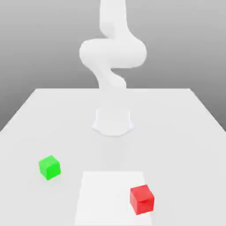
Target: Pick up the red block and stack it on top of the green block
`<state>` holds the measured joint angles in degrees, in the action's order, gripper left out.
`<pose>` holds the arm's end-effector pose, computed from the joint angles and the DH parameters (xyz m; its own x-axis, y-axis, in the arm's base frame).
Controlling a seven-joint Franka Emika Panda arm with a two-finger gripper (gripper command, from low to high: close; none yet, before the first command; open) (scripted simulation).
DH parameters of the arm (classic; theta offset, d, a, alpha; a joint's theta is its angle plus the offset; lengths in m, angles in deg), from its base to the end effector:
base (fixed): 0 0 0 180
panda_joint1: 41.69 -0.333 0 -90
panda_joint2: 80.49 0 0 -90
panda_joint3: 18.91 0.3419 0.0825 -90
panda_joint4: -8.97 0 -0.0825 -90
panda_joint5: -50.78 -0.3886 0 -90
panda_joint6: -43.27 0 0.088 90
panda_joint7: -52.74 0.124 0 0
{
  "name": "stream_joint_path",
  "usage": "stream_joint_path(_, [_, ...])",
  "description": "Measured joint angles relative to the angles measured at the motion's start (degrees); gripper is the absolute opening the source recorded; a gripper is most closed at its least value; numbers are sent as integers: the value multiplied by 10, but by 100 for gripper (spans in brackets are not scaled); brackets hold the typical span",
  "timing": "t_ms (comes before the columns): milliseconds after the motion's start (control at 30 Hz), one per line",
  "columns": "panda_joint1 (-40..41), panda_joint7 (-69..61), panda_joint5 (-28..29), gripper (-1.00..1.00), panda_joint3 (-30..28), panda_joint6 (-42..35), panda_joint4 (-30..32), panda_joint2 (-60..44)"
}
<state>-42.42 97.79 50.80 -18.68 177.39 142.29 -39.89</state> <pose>0.3802 0.0069 0.6754 0.5410 -0.6979 0.4693 -0.5196 -0.7162 -0.4659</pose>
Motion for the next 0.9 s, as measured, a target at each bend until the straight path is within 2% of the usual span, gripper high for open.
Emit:
stream_joint_path(733, [-53,-64,10,0,34,205,135,-461])
stream_joint_path(900, [-61,-57,25,0,26,282,131,-565])
